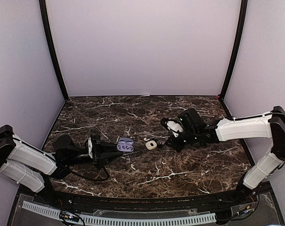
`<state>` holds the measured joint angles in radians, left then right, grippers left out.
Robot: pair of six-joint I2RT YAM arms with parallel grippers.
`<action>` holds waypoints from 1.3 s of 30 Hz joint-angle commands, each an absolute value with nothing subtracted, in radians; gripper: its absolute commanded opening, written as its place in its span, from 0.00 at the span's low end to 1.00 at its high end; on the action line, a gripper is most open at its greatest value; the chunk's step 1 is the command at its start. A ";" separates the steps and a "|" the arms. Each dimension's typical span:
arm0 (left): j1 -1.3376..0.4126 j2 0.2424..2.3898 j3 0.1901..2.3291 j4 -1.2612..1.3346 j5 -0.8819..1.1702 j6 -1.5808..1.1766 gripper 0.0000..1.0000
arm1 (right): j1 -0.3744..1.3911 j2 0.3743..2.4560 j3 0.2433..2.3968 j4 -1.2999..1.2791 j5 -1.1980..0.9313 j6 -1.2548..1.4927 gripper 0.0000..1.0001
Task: Insert the wireless bluetooth earbuds into the charging case
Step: Move the left earbud to the center of the board.
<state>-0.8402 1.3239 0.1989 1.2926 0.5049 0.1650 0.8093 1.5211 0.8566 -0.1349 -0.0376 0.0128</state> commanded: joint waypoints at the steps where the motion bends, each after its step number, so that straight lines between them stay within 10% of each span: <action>1: -0.831 1.346 0.190 1.356 0.502 0.132 0.01 | 0.794 1.588 0.912 -0.125 -0.067 -0.003 0.18; 39: -0.795 1.358 0.192 1.358 0.527 0.100 0.01 | 0.759 1.887 1.110 -0.156 0.006 -0.058 0.20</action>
